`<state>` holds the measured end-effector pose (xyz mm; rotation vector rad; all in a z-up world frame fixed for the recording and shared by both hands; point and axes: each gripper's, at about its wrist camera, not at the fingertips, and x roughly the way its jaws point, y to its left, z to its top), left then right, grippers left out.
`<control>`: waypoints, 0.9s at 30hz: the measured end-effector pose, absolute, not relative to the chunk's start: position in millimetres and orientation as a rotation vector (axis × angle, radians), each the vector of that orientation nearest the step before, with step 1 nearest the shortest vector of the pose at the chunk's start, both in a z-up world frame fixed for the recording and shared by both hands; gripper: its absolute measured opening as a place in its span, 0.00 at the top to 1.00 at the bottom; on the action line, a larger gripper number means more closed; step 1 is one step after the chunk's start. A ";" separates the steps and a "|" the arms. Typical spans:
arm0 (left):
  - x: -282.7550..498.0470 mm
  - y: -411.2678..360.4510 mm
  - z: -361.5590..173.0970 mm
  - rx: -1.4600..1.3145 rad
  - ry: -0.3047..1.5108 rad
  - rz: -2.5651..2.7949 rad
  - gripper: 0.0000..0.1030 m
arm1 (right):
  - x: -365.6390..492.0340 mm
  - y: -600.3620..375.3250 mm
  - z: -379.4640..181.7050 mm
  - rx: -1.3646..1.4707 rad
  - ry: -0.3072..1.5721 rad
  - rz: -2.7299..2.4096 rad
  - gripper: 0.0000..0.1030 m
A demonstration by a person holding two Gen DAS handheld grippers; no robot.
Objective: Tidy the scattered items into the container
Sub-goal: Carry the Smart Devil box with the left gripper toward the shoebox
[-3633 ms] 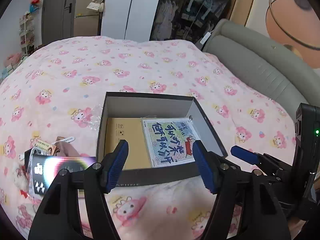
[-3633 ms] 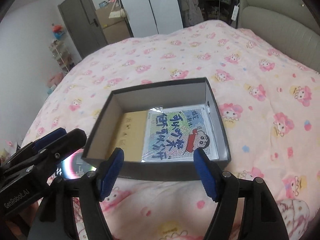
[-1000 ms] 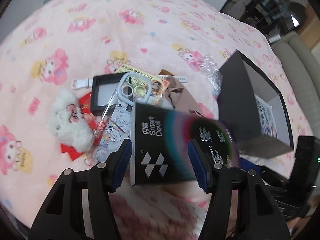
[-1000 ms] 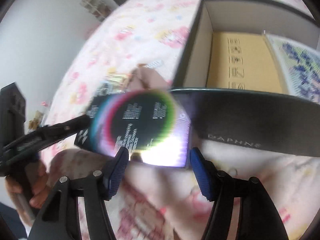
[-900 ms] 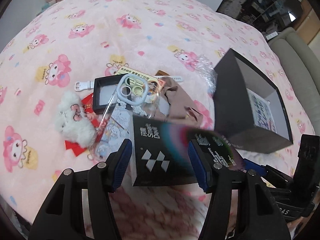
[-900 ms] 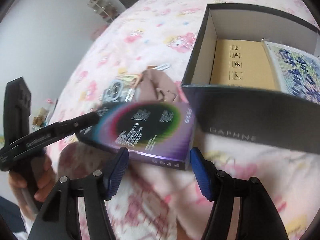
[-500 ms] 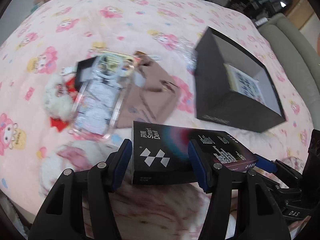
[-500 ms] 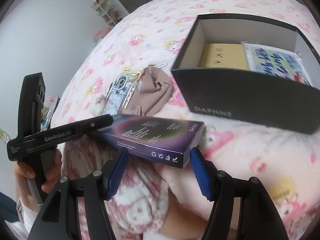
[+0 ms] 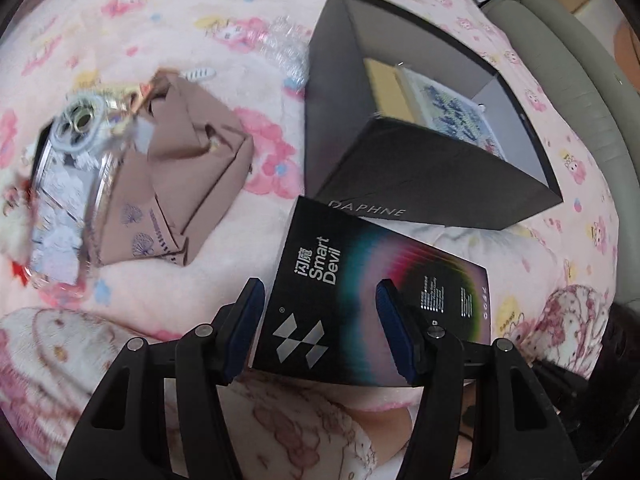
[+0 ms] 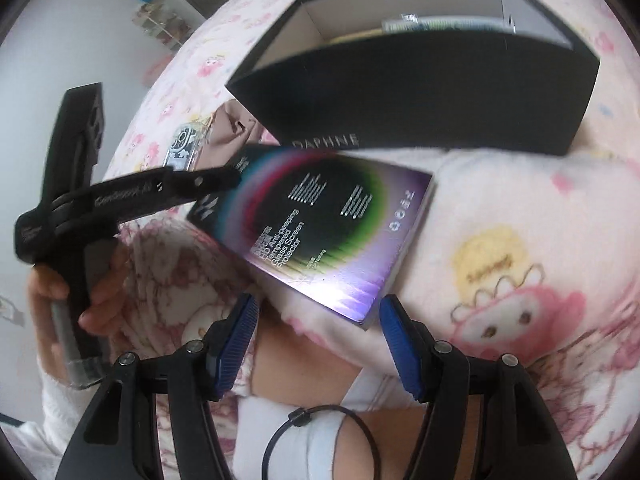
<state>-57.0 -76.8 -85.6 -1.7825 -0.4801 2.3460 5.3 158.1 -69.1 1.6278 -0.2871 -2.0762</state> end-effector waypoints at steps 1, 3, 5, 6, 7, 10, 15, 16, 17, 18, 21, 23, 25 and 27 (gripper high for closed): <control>-56.6 -81.3 -85.8 -1.792 -0.523 2.330 0.44 | 4.5 158.0 -70.3 1.634 -0.294 -2.068 0.40; -49.4 -88.2 -75.7 -1.746 -0.568 2.334 0.42 | 3.8 158.0 -69.2 1.637 -0.305 -2.059 0.40; -39.1 -93.1 -62.2 -1.705 -0.572 2.361 0.42 | 3.9 158.8 -66.0 1.632 -0.279 -2.078 0.40; -33.7 -95.1 -57.2 -1.688 -0.585 2.366 0.42 | 3.4 160.1 -63.9 1.627 -0.267 -2.094 0.40; -27.3 -95.9 -54.0 -1.672 -0.608 2.355 0.42 | 2.2 161.8 -62.2 1.623 -0.266 -2.104 0.40; -15.7 -89.2 -60.8 -1.685 -0.657 2.256 0.42 | -6.4 165.9 -57.7 1.597 -0.274 -2.148 0.40; -8.8 -67.0 -75.9 -1.721 -0.585 2.241 0.43 | -31.9 159.3 -51.3 1.552 -0.186 -2.271 0.40; -9.5 -64.1 -75.6 -1.722 -0.578 2.238 0.43 | -35.7 157.7 -49.4 1.542 -0.164 -2.290 0.40; -9.8 -63.2 -75.4 -1.721 -0.589 2.223 0.43 | -39.7 154.5 -48.1 1.535 -0.135 -2.308 0.40; -10.2 -62.0 -75.3 -1.720 -0.597 2.210 0.43 | -44.5 153.2 -47.1 1.527 -0.111 -2.315 0.40; -9.5 -54.0 -77.0 -1.730 -0.613 2.156 0.43 | -57.6 148.8 -50.5 1.529 -0.074 -2.314 0.40; -7.5 -46.1 -82.1 -1.746 -0.602 2.121 0.43 | -65.8 149.2 -51.7 1.527 -0.063 -2.318 0.40; -7.9 -39.7 -86.6 -1.766 -0.576 2.131 0.43 | -75.2 147.6 -55.4 1.520 -0.047 -2.325 0.40; -10.1 -39.3 -87.7 -1.763 -0.587 2.150 0.44 | -85.7 145.4 -60.5 1.516 -0.049 -2.319 0.40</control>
